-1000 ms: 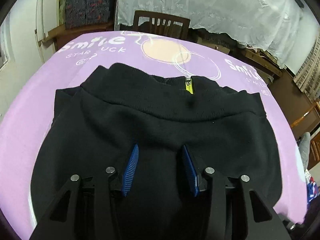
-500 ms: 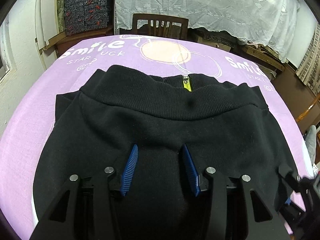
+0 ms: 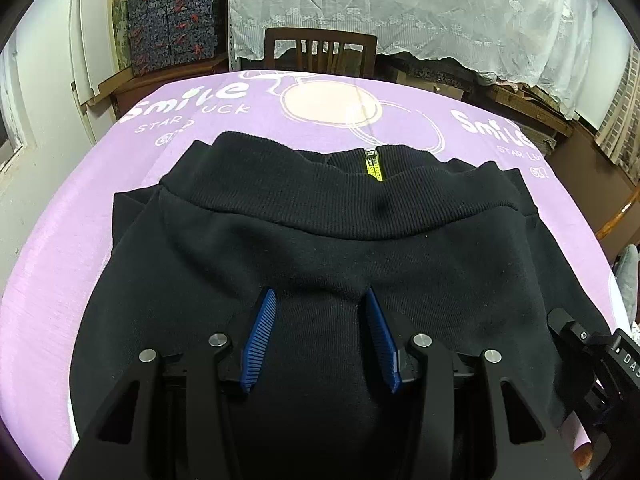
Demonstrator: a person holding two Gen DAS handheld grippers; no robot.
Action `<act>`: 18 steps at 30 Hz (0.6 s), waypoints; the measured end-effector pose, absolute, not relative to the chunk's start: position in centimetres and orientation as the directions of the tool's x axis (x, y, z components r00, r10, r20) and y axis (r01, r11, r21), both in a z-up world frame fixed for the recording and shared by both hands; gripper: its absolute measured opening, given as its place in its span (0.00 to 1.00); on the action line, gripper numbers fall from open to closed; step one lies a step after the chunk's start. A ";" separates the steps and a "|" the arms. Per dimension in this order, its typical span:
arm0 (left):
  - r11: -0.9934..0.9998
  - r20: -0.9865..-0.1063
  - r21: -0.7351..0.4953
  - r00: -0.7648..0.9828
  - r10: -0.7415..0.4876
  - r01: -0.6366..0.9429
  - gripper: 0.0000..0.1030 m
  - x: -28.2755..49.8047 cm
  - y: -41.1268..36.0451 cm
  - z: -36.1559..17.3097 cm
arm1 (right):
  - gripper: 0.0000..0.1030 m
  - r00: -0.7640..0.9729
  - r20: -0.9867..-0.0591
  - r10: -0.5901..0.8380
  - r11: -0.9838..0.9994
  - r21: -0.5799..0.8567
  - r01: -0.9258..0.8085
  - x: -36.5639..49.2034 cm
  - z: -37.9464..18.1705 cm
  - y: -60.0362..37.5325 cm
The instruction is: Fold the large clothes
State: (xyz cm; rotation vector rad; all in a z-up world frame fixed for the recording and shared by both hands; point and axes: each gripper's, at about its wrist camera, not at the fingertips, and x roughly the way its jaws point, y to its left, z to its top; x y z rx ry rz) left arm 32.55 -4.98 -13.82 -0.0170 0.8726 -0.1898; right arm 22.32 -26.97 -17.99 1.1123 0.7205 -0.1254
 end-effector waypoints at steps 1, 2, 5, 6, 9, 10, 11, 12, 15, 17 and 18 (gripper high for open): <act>0.982 -0.761 -0.098 0.624 -0.177 0.160 0.46 32.6 -4.9 -13.8 | 0.28 0.769 -0.589 0.247 0.476 0.765 0.434 22.3 -18.0 -26.8; 0.981 -0.765 -0.113 0.615 -0.189 0.160 0.46 32.7 -4.7 -13.7 | 0.28 0.769 -0.590 0.245 0.483 0.762 0.431 22.3 -17.9 -26.8; 0.968 -0.773 -0.204 0.582 -0.251 0.147 0.46 33.2 -3.1 -13.1 | 0.25 0.774 -0.574 0.266 0.463 0.781 0.419 21.9 -18.3 -27.3; 0.965 -0.774 -0.226 0.576 -0.262 0.134 0.46 33.3 -2.5 -12.9 | 0.24 0.774 -0.573 0.268 0.466 0.781 0.416 21.9 -18.3 -27.4; 0.946 -0.772 -0.303 0.551 -0.317 0.119 0.43 33.8 -0.4 -12.6 | 0.17 0.780 -0.569 0.260 0.498 0.771 0.396 21.8 -17.4 -27.1; 0.934 -0.772 -0.336 0.533 -0.346 0.121 0.40 34.2 0.3 -12.6 | 0.15 0.786 -0.565 0.251 0.520 0.763 0.383 21.9 -16.7 -26.9; 0.929 -0.771 -0.350 0.526 -0.359 0.120 0.38 34.3 0.7 -12.6 | 0.14 0.791 -0.563 0.241 0.552 0.750 0.365 22.0 -16.0 -26.6; 0.922 -0.769 -0.369 0.519 -0.374 0.119 0.38 34.5 1.2 -12.4 | 0.13 0.796 -0.561 0.226 0.598 0.725 0.342 22.2 -14.9 -26.1; 0.914 -0.755 -0.392 0.531 -0.386 0.107 0.44 34.5 2.8 -11.3 | 0.12 0.812 -0.546 0.205 0.679 0.677 0.284 22.8 -12.1 -24.7; 0.906 -0.726 -0.412 0.566 -0.391 0.098 0.63 34.0 4.4 -9.9 | 0.12 0.826 -0.529 0.194 0.730 0.640 0.239 23.1 -10.2 -23.5; 0.898 -0.709 -0.428 0.578 -0.404 0.104 0.64 33.8 5.1 -9.1 | 0.12 0.839 -0.511 0.188 0.770 0.607 0.198 23.2 -8.8 -22.4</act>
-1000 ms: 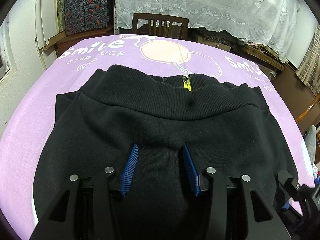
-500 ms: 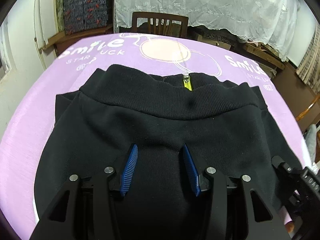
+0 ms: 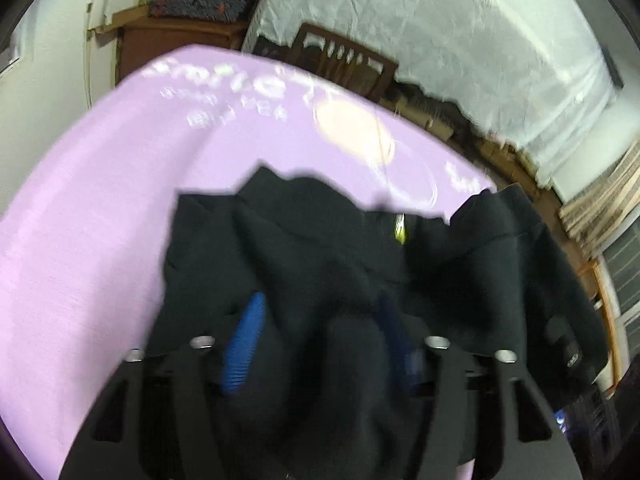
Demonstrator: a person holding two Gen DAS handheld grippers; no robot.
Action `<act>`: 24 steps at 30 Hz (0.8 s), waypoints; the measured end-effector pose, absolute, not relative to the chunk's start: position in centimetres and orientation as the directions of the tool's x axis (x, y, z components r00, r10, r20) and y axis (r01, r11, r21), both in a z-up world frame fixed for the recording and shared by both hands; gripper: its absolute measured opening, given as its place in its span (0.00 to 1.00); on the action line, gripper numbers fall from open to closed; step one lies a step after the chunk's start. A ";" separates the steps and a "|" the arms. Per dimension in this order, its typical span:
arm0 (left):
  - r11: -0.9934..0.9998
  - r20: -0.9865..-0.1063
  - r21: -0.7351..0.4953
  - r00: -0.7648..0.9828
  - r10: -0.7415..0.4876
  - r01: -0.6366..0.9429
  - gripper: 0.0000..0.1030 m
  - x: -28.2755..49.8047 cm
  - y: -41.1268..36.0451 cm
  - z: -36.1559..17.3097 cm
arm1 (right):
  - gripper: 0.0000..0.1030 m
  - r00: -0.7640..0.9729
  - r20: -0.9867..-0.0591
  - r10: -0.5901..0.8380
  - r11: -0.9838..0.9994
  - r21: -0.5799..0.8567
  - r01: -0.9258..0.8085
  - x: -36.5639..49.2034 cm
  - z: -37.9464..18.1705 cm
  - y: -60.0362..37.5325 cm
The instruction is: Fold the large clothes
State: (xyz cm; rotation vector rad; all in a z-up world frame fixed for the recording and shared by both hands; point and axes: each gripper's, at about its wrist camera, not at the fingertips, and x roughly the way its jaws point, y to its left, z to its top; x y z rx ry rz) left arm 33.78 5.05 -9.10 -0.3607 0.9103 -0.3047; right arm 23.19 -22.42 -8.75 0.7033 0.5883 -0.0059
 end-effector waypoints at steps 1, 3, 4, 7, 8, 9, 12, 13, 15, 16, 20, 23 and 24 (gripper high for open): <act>0.885 -0.688 -0.450 0.587 -0.427 0.117 0.66 33.4 5.6 -8.3 | 0.11 0.847 -0.499 0.186 0.799 0.579 0.165 23.1 -7.8 -21.4; 0.833 -0.621 -0.524 0.591 -0.515 0.175 0.73 32.5 6.4 -6.3 | 0.11 0.861 -0.474 0.186 0.856 0.508 0.095 22.8 -6.2 -19.0; 0.812 -0.594 -0.544 0.587 -0.549 0.209 0.86 32.0 6.4 -5.5 | 0.11 0.867 -0.462 0.186 0.884 0.464 0.058 22.5 -5.5 -17.6; 0.822 -0.607 -0.489 0.562 -0.562 0.293 0.92 31.2 3.7 -3.4 | 0.11 0.876 -0.443 0.192 0.926 0.378 -0.012 21.7 -5.1 -14.5; 0.817 -0.622 -0.470 0.531 -0.575 0.335 0.92 31.3 2.0 -3.0 | 0.11 0.875 -0.442 0.195 0.930 0.366 -0.022 21.5 -5.2 -14.0; 0.809 -0.636 -0.459 0.499 -0.588 0.367 0.92 31.4 0.5 -2.8 | 0.11 0.875 -0.444 0.194 0.933 0.358 -0.025 21.3 -5.5 -13.7; 0.812 -0.709 -0.402 0.417 -0.569 0.424 0.93 31.9 -3.9 -3.3 | 0.11 0.872 -0.452 0.190 0.931 0.365 -0.014 21.2 -6.2 -14.0; 0.828 -0.745 -0.353 0.404 -0.530 0.436 0.93 32.2 -5.8 -3.7 | 0.11 0.870 -0.455 0.189 0.929 0.370 -0.008 21.2 -6.5 -14.3; 0.839 -0.779 -0.298 0.392 -0.489 0.454 0.93 32.7 -8.0 -4.1 | 0.11 0.867 -0.459 0.192 0.926 0.378 -0.005 21.2 -6.9 -14.8; 0.837 -0.790 -0.281 0.383 -0.479 0.469 0.93 32.8 -8.9 -4.3 | 0.11 0.866 -0.459 0.196 0.924 0.382 -0.007 21.1 -7.1 -14.9; 0.849 -0.822 -0.156 0.410 -0.395 0.504 0.93 33.2 -11.8 -3.8 | 0.11 0.867 -0.460 0.193 0.932 0.363 -0.015 20.7 -7.5 -15.3; 0.848 -0.835 -0.097 0.422 -0.354 0.520 0.93 33.0 -13.2 -3.9 | 0.11 0.861 -0.461 0.216 0.920 0.392 -0.021 20.7 -8.0 -16.0; 0.843 -0.837 -0.079 0.424 -0.346 0.532 0.93 33.2 -13.8 -3.9 | 0.11 0.860 -0.460 0.221 0.918 0.395 -0.024 20.7 -8.1 -16.2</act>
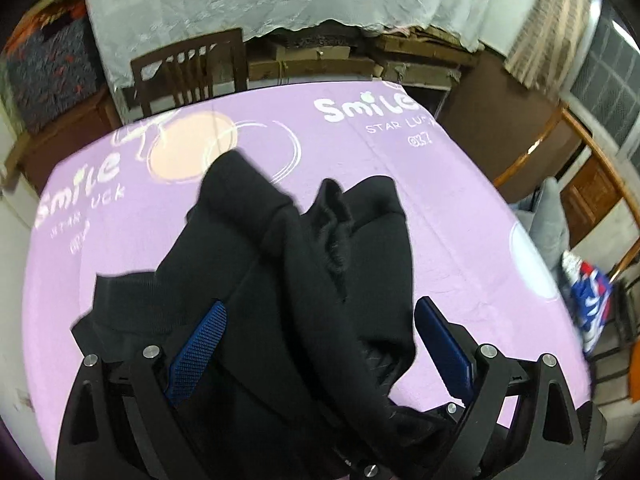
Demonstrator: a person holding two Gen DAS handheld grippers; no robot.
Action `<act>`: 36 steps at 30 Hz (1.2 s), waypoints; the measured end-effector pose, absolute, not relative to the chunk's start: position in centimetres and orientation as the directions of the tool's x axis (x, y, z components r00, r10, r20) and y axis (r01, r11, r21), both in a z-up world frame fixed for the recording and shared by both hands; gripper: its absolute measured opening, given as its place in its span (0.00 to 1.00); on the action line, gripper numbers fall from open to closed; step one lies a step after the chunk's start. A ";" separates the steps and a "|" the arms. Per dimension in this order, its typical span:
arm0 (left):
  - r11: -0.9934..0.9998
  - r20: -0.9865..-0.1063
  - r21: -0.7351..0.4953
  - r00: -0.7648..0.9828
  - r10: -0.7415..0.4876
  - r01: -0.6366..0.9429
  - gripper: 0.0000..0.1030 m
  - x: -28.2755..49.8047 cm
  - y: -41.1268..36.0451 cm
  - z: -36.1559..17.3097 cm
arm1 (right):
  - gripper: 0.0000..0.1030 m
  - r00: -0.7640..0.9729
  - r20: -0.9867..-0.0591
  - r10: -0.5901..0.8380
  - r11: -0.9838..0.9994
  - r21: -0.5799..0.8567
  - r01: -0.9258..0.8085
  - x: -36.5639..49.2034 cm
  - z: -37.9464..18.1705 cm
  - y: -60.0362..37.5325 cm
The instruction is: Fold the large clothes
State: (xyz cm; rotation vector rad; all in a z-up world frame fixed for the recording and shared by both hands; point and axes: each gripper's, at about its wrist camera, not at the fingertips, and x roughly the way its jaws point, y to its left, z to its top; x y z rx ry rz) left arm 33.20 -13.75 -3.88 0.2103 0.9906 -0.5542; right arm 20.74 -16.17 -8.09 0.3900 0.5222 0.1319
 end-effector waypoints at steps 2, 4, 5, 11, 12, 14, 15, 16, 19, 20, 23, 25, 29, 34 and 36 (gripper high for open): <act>0.830 -0.845 -0.058 0.416 -0.337 0.554 0.93 32.9 -14.3 -3.9 | 0.11 0.861 -0.457 0.225 0.922 0.386 -0.036 20.7 -8.1 -16.3; 0.827 -0.850 -0.033 0.419 -0.319 0.561 0.93 33.4 -15.3 -4.0 | 0.11 0.859 -0.455 0.234 0.920 0.390 -0.044 20.7 -8.2 -16.5; 0.824 -0.853 -0.008 0.426 -0.302 0.567 0.93 33.5 -15.7 -3.9 | 0.11 0.859 -0.454 0.238 0.918 0.394 -0.046 20.7 -8.3 -16.6; 0.736 -0.890 0.050 0.364 -0.274 0.675 0.96 32.9 -19.1 -4.3 | 0.11 0.862 -0.447 0.241 0.913 0.406 -0.045 20.6 -8.6 -17.3; 0.723 -0.896 0.053 0.353 -0.270 0.689 0.96 32.8 -19.4 -4.6 | 0.11 0.863 -0.445 0.240 0.913 0.404 -0.045 20.6 -8.7 -17.3; 0.709 -0.903 0.075 0.349 -0.250 0.701 0.96 33.0 -19.8 -5.3 | 0.12 0.863 -0.443 0.241 0.914 0.403 -0.048 20.5 -8.7 -17.4; 0.708 -0.906 0.080 0.348 -0.242 0.702 0.96 33.2 -19.8 -5.6 | 0.12 0.863 -0.443 0.242 0.914 0.403 -0.049 20.5 -8.6 -17.4; 0.710 -0.908 0.078 0.343 -0.239 0.699 0.96 33.6 -19.6 -5.9 | 0.12 0.864 -0.443 0.241 0.915 0.400 -0.050 20.5 -8.7 -17.5; 0.730 -0.907 0.061 0.344 -0.245 0.681 0.96 34.3 -18.5 -6.6 | 0.12 0.863 -0.444 0.240 0.917 0.396 -0.051 20.4 -8.8 -17.6; 0.735 -0.907 0.055 0.341 -0.246 0.675 0.93 34.5 -18.2 -6.8 | 0.12 0.862 -0.446 0.239 0.918 0.392 -0.052 20.4 -8.8 -17.6; 0.752 -0.904 0.049 0.349 -0.246 0.657 0.73 34.9 -17.4 -7.2 | 0.12 0.864 -0.448 0.231 0.928 0.369 -0.057 20.4 -8.8 -17.7; 0.755 -0.898 0.027 0.348 -0.269 0.655 0.59 35.0 -17.0 -6.9 | 0.12 0.863 -0.452 0.226 0.934 0.352 -0.060 20.5 -8.8 -17.3; 0.759 -0.894 0.018 0.350 -0.279 0.651 0.52 34.9 -16.9 -6.6 | 0.12 0.863 -0.459 0.211 0.942 0.330 -0.055 20.2 -8.6 -16.6; 0.752 -0.901 0.030 0.344 -0.265 0.659 0.65 34.8 -17.3 -6.6 | 0.12 0.866 -0.460 0.198 0.951 0.305 -0.056 20.4 -8.7 -15.9; 0.751 -0.909 0.064 0.349 -0.227 0.657 0.73 35.0 -17.8 -6.9 | 0.12 0.865 -0.461 0.199 0.951 0.306 -0.056 20.2 -8.7 -15.7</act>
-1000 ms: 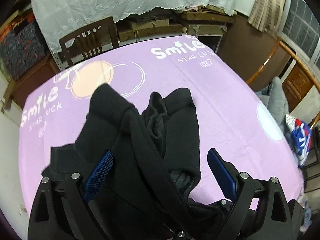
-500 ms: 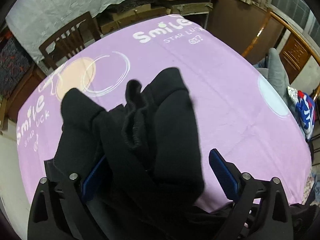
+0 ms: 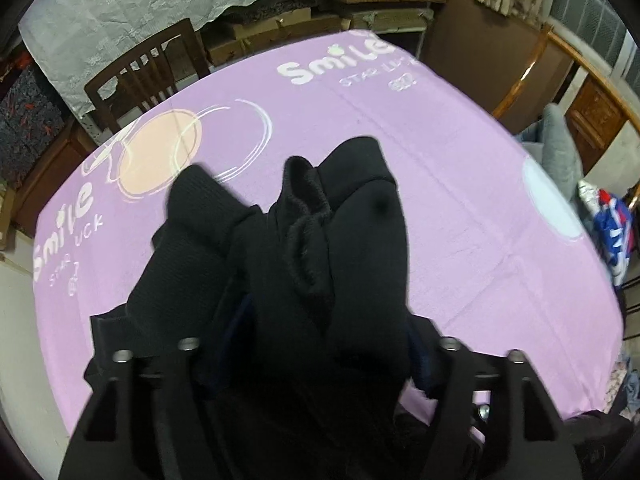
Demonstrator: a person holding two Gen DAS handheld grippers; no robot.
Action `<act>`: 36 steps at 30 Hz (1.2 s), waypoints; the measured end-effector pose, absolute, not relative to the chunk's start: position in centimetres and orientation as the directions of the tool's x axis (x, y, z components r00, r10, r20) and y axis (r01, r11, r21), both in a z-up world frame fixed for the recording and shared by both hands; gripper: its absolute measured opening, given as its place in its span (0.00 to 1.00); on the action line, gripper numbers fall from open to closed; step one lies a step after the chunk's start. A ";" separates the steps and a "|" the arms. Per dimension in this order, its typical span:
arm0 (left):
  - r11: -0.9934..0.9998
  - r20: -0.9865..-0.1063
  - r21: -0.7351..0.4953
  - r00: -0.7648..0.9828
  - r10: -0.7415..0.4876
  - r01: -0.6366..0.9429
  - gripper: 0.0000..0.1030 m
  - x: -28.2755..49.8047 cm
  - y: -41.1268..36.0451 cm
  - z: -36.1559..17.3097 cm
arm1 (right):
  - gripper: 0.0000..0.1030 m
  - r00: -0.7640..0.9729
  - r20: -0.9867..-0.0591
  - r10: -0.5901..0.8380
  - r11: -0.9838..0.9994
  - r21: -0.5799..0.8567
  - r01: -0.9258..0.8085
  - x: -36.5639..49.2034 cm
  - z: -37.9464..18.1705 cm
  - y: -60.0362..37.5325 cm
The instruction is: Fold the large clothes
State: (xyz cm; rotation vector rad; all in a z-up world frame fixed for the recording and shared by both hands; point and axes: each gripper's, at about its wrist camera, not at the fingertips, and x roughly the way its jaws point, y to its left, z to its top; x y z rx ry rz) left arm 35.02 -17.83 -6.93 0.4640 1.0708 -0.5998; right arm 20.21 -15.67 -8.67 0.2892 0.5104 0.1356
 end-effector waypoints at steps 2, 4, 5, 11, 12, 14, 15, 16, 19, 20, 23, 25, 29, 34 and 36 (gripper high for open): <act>0.738 -0.910 0.074 0.348 -0.225 0.670 0.65 35.0 -18.2 -7.2 | 0.12 0.866 -0.461 0.196 0.954 0.294 -0.059 19.8 -7.8 -14.7; 0.744 -0.907 0.060 0.348 -0.239 0.665 0.31 35.2 -17.9 -7.1 | 0.12 0.864 -0.461 0.205 0.954 0.291 -0.072 19.7 -7.9 -14.4; 0.748 -0.904 0.035 0.340 -0.259 0.663 0.29 35.3 -17.4 -7.0 | 0.12 0.863 -0.460 0.209 0.953 0.294 -0.074 19.8 -7.9 -14.4; 0.784 -0.841 -0.019 0.413 -0.348 0.621 0.26 34.5 -13.1 -3.4 | 0.12 0.863 -0.455 0.218 0.951 0.299 -0.083 19.7 -7.7 -14.7; 0.793 -0.827 -0.029 0.431 -0.361 0.608 0.26 34.3 -11.7 -2.7 | 0.11 0.874 -0.429 0.229 0.944 0.317 -0.092 19.5 -7.2 -14.8; 0.813 -0.804 -0.052 0.458 -0.379 0.581 0.26 34.2 -8.7 -1.7 | 0.11 0.886 -0.399 0.238 0.940 0.324 -0.106 19.2 -6.2 -14.5; 0.824 -0.792 -0.072 0.470 -0.389 0.562 0.26 34.0 -6.9 -1.2 | 0.11 0.888 -0.391 0.240 0.943 0.311 -0.118 19.2 -5.6 -13.9; 0.838 -0.778 -0.103 0.482 -0.403 0.535 0.26 34.0 -4.2 -0.8 | 0.11 0.892 -0.385 0.239 0.952 0.275 -0.136 19.2 -4.8 -12.7; 0.868 -0.752 -0.150 0.515 -0.411 0.473 0.29 34.0 1.4 -0.9 | 0.12 0.888 -0.372 0.270 0.958 0.198 -0.208 19.5 -2.6 -8.8; 0.879 -0.746 -0.169 0.524 -0.410 0.446 0.30 33.7 3.7 -1.4 | 0.12 0.880 -0.373 0.294 0.953 0.182 -0.241 19.7 -2.0 -7.3; 0.891 -0.740 -0.251 0.519 -0.428 0.378 0.35 33.7 9.3 -3.7 | 0.13 0.849 -0.391 0.355 0.935 0.133 -0.329 20.2 -1.0 -2.9; 0.894 -0.746 -0.306 0.501 -0.439 0.328 0.38 34.0 12.0 -5.8 | 0.16 0.823 -0.420 0.383 0.920 0.093 -0.381 20.4 -1.3 0.4; 0.880 -0.757 -0.420 0.449 -0.475 0.222 0.43 35.1 16.4 -11.3 | 0.17 0.765 -0.511 0.391 0.889 -0.005 -0.458 20.8 -3.9 6.6; 0.869 -0.753 -0.463 0.439 -0.490 0.176 0.59 35.9 18.2 -14.4 | 0.17 0.645 -0.664 0.378 0.847 -0.033 -0.531 22.1 -7.8 11.1; 0.878 -0.757 -0.446 0.449 -0.475 0.176 0.66 36.0 18.2 -14.5 | 0.17 0.592 -0.712 0.377 0.839 -0.009 -0.545 23.0 -8.6 11.8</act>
